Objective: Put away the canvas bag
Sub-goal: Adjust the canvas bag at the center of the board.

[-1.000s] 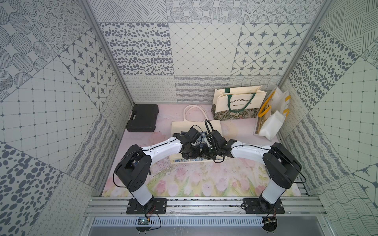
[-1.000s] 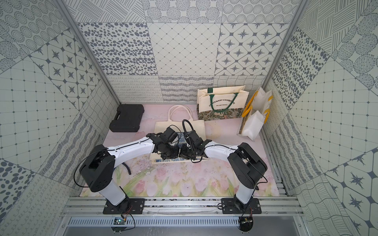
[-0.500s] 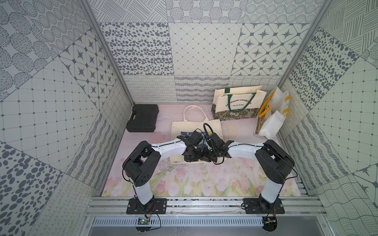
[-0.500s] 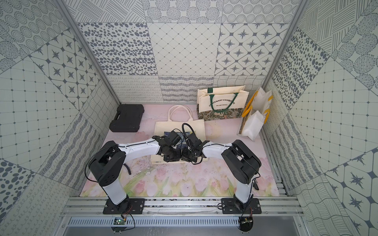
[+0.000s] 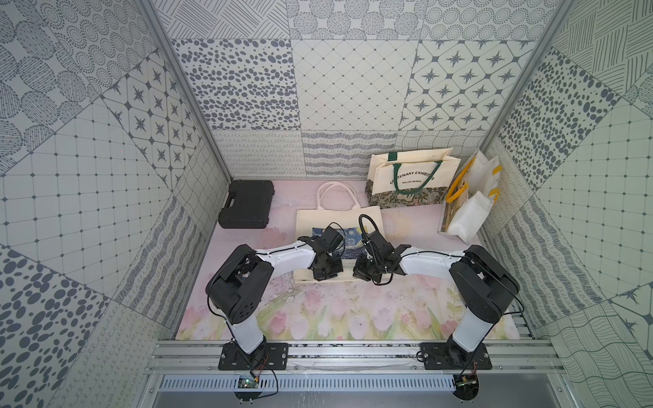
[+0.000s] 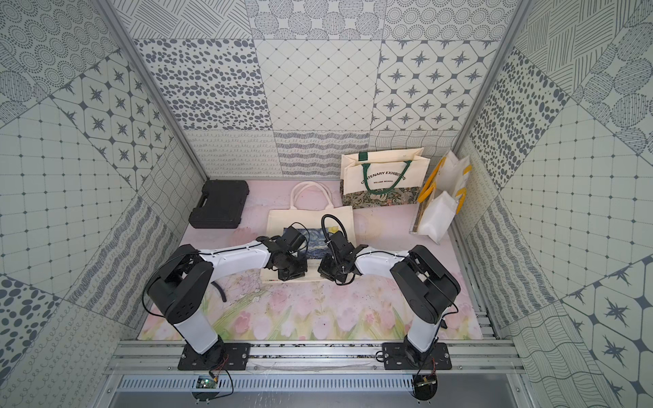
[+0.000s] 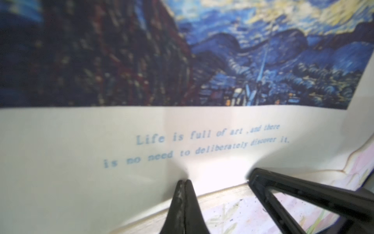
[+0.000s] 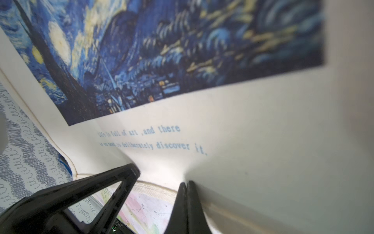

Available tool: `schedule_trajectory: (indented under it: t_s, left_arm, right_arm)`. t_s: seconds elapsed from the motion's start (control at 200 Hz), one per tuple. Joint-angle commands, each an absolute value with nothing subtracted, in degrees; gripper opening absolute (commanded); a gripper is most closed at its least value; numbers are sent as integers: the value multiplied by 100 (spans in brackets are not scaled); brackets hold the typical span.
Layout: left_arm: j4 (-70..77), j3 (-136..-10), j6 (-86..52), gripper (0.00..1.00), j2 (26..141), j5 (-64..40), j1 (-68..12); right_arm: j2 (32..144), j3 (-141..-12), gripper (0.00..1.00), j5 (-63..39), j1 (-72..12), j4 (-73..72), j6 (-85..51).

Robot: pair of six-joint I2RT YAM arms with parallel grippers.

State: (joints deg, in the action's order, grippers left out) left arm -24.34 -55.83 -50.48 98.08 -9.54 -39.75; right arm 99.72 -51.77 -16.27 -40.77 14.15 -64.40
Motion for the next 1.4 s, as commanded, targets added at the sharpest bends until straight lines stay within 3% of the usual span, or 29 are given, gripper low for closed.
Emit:
schedule_trajectory:
  t_s: [0.0, 0.31, 0.645, 1.041, 1.396]
  left_arm:
    - [-3127, -5358, -5194, 0, 9440, -437, -3750]
    - [-3460, -4862, -5140, 0, 8739, -484, -3096]
    - [-3477, -4042, -5192, 0, 7909, -683, -2341]
    - [-3449, -3790, -5314, 0, 7837, -714, -2008]
    - [-3185, -4003, -5101, 0, 7301, -939, -2002]
  right_arm:
    - [10124, -4955, 0, -1337, -3981, 2219, -6691]
    - [10215, -4925, 0, -1318, -3784, 2658, -6918]
    - [9591, -4242, 0, -1245, -3262, 2614, -6918]
    - [8893, -3959, 0, -1048, -2267, 3124, -6469]
    - [8557, -4046, 0, -1200, -2416, 3233, -6628]
